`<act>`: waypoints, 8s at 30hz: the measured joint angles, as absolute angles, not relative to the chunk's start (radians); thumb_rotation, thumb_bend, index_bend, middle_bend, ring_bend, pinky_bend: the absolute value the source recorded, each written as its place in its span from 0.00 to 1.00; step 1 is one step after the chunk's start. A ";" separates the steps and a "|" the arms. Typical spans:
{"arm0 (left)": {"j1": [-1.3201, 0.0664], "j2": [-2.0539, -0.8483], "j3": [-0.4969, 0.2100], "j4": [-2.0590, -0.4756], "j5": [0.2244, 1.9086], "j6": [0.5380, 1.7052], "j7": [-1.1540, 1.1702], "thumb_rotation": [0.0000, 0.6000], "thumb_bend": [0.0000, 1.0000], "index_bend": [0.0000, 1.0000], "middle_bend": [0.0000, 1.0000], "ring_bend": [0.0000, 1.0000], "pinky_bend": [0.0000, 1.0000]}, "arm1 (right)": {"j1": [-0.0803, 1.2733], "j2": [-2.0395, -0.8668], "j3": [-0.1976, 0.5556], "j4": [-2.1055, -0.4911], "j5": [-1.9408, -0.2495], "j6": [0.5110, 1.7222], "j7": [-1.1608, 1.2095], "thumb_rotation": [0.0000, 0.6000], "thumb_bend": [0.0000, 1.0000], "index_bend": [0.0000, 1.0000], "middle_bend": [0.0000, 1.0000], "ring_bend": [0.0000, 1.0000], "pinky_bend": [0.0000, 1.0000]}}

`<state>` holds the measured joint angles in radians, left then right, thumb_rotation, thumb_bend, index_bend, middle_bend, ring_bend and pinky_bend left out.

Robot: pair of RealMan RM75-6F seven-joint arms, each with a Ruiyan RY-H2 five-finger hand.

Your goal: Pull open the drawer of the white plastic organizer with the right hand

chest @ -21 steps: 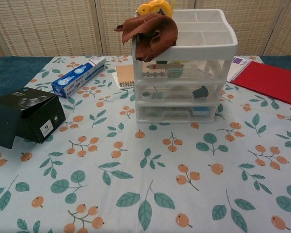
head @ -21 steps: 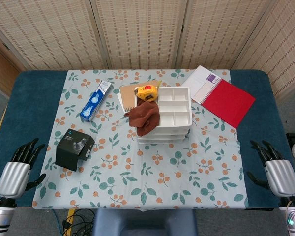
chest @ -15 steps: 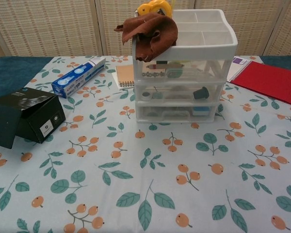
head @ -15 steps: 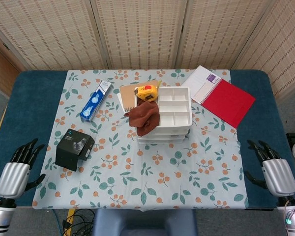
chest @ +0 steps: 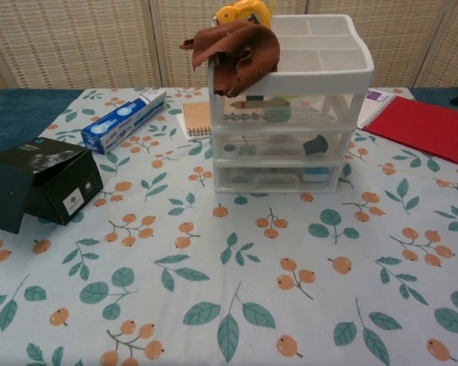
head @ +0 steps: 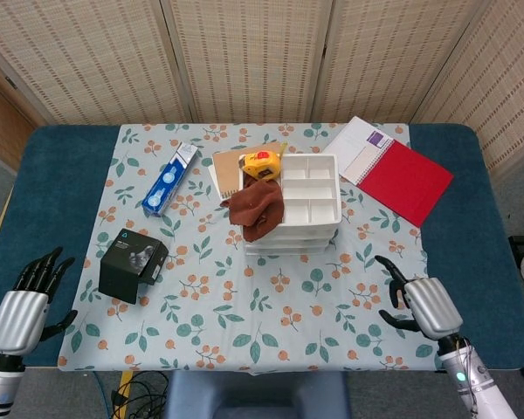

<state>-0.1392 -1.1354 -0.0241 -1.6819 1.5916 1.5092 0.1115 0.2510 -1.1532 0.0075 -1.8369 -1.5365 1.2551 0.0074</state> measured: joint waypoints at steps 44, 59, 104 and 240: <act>-0.135 -1.114 -0.033 -1.658 1.559 1.489 0.069 1.00 0.20 0.11 0.02 0.08 0.11 | 0.606 -1.555 0.232 -1.569 -1.256 0.830 0.552 1.00 0.47 0.06 0.79 0.85 0.93; -0.137 -1.111 -0.032 -1.665 1.554 1.481 0.078 1.00 0.20 0.10 0.02 0.08 0.11 | 0.638 -1.577 0.233 -1.514 -1.294 0.806 0.611 1.00 0.48 0.06 0.79 0.85 0.93; -0.147 -1.123 -0.029 -1.643 1.554 1.463 0.058 1.00 0.21 0.10 0.02 0.08 0.11 | 0.591 -1.443 0.099 -1.733 -1.360 0.873 0.445 1.00 0.52 0.00 0.83 0.88 0.93; -0.132 -1.144 -0.018 -1.584 1.545 1.468 -0.019 1.00 0.21 0.11 0.02 0.08 0.11 | 1.098 -1.332 0.106 -1.778 -0.931 0.848 -0.785 1.00 0.29 0.34 0.98 0.98 1.00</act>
<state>-0.1322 -1.1441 -0.0180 -1.5842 1.5449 1.4675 -0.0194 1.0982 -1.3324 0.1057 -1.7781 -0.9314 0.8481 -0.7850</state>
